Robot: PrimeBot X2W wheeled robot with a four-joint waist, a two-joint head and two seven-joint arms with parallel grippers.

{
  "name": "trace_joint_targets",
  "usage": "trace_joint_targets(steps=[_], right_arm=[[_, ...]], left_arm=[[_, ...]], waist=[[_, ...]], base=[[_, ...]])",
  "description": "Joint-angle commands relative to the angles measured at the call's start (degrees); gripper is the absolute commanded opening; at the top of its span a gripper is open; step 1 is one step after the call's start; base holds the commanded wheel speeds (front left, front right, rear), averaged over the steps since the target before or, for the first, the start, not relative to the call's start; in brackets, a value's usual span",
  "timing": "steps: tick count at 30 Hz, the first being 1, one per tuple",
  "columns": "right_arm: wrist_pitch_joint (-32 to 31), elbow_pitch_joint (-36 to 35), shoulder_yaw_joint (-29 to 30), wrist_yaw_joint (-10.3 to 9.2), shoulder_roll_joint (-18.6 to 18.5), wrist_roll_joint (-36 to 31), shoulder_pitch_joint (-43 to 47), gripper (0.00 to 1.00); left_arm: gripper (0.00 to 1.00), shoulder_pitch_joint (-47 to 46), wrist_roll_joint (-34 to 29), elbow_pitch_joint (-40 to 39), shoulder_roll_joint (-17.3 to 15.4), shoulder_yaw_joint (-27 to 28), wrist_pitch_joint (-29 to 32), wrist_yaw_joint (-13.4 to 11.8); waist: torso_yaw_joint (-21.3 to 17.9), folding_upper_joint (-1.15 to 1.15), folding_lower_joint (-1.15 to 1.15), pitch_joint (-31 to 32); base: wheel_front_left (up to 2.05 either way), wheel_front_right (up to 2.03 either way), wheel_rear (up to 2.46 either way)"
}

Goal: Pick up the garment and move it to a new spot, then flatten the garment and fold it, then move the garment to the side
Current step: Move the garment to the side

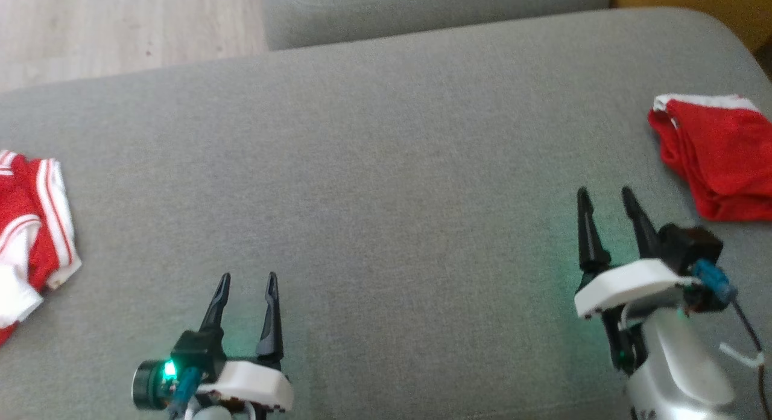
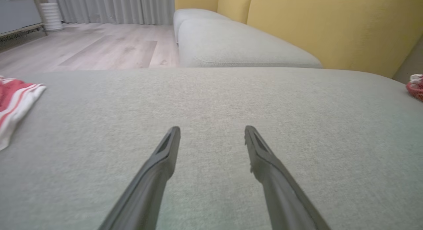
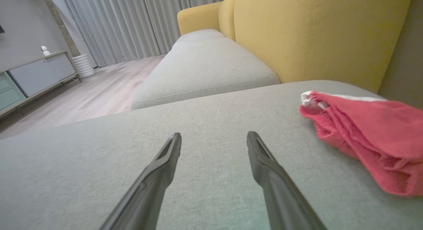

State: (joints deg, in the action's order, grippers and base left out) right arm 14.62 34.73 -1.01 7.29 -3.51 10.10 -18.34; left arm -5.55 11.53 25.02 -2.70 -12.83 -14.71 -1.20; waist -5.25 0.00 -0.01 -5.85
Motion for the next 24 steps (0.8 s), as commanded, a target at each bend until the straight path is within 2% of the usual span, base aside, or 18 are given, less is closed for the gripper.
trace_joint_targets(steps=[1, 10, 24], right_arm=[[0.38, -2.13, -1.65, 0.20, 0.61, 0.52, -0.19, 1.00], [0.38, -0.37, -2.57, 0.20, 0.62, -0.01, 3.33, 1.00], [0.38, 0.96, -3.57, 0.20, 0.63, 0.80, 4.70, 1.00]], left_arm=[[1.00, -0.31, 0.01, -1.32, -0.18, 2.45, -0.29, -0.52], [1.00, 0.85, 0.00, -0.66, -0.18, 6.40, -0.29, -2.10], [1.00, 2.93, -0.94, -1.34, -0.18, 10.42, -0.29, -1.41]], waist=[[1.45, 0.00, 0.01, 1.94], [3.66, 0.00, 0.01, 5.40], [5.51, 0.00, 0.01, 8.05]], base=[[0.00, 0.00, 0.00], [0.00, 0.00, 0.00], [0.00, 0.00, 0.00]])
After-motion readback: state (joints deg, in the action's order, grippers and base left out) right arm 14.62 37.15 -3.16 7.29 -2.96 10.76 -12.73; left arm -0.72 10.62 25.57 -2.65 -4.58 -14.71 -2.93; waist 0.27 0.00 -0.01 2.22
